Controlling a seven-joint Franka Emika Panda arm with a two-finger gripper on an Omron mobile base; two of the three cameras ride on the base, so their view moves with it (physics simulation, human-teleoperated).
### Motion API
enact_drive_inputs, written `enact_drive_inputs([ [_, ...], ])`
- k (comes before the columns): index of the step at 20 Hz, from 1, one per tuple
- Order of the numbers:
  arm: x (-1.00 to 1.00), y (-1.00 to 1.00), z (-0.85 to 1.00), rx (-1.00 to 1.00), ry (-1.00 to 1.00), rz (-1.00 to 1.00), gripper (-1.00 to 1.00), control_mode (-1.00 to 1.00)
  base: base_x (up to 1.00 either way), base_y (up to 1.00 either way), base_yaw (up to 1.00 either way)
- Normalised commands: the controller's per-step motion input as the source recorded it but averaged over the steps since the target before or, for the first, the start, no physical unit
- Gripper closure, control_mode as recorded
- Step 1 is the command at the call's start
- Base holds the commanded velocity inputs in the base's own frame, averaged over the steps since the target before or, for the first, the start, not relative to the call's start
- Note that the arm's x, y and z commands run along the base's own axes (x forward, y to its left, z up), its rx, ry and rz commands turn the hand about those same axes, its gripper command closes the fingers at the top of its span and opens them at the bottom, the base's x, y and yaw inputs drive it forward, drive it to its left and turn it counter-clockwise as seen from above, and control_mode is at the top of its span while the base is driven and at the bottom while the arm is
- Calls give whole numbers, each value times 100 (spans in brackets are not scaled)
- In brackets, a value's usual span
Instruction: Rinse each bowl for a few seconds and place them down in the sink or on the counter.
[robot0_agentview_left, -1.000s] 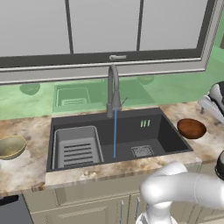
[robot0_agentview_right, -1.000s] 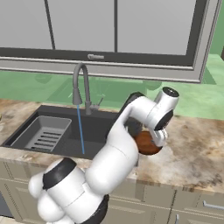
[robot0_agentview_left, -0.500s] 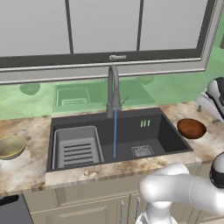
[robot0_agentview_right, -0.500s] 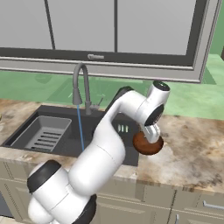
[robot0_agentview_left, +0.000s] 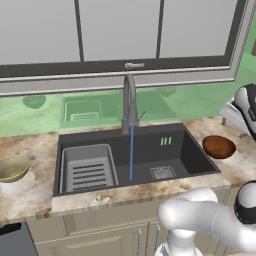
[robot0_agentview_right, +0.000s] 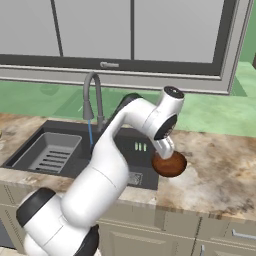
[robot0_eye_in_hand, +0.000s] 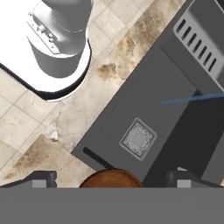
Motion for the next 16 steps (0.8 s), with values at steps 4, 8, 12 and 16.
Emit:
enact_drive_inputs([
  [4,-11,24,22,0,-5,10,-100,-100,0,0,0],
  [8,-7,26,19,0,-5,10,-100,-100,0,0,0],
  [12,-2,30,13,0,-4,10,-100,-100,0,0,0],
  [16,0,35,5,0,-4,11,-100,-100,0,0,0],
])
